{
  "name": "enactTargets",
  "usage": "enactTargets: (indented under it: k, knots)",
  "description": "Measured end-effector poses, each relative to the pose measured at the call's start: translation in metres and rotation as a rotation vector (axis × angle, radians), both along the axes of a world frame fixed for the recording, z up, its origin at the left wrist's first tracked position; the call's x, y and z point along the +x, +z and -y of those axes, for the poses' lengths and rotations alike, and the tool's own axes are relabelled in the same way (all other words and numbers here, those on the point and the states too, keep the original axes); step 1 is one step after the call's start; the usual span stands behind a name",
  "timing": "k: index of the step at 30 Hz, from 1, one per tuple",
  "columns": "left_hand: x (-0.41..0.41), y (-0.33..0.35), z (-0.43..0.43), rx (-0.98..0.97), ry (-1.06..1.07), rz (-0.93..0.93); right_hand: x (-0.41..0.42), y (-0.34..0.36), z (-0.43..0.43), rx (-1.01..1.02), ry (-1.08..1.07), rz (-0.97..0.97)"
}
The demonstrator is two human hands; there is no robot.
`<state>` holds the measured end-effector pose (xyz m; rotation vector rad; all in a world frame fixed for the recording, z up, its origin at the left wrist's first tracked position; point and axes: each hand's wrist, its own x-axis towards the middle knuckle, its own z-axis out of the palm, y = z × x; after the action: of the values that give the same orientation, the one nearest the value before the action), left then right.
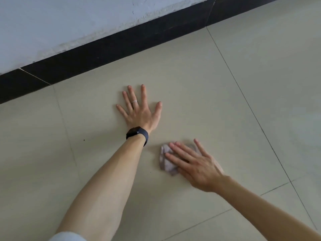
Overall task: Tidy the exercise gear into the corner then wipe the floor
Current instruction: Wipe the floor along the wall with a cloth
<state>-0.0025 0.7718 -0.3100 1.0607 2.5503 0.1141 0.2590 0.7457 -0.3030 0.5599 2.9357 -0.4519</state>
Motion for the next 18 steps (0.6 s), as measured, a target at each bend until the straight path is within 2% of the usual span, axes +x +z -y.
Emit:
enactTargets:
  k: [2,4,5,7,9,10,12,14,15,16,18]
  knots:
    - [-0.010,0.006,0.008,0.040,-0.097,0.127,0.006,-0.002,-0.035,0.021,-0.410,0.021]
    - [-0.017,0.012,0.037,0.120,-0.242,0.132,0.007,-0.001,-0.056,-0.032,-0.897,0.056]
    - [-0.017,0.014,0.057,0.151,-0.293,0.092,0.002,0.000,-0.052,-0.066,-1.067,0.051]
    - [-0.008,0.014,0.103,0.179,-0.313,0.030,-0.020,-0.005,-0.015,-0.093,-1.207,0.014]
    - [0.005,0.012,0.159,0.172,-0.314,-0.031,-0.041,-0.006,0.061,-0.073,-1.070,-0.005]
    - [0.009,0.009,0.186,0.165,-0.306,-0.064,-0.048,-0.005,0.106,-0.064,-0.893,-0.006]
    - [0.013,0.004,0.235,0.149,-0.252,-0.116,-0.046,0.000,0.175,-0.062,-0.402,0.011]
    - [0.009,0.000,0.276,0.121,-0.158,-0.130,-0.035,0.004,0.171,-0.043,-0.003,-0.007]
    - [0.005,-0.002,0.293,0.100,-0.106,-0.122,-0.033,0.002,0.151,-0.006,0.075,-0.013]
    - [0.002,-0.003,0.306,0.075,-0.061,-0.105,-0.033,0.000,0.129,0.038,0.062,-0.003]
    - [0.001,-0.005,0.325,0.030,-0.038,-0.074,-0.041,0.001,0.090,0.045,-0.256,0.040]
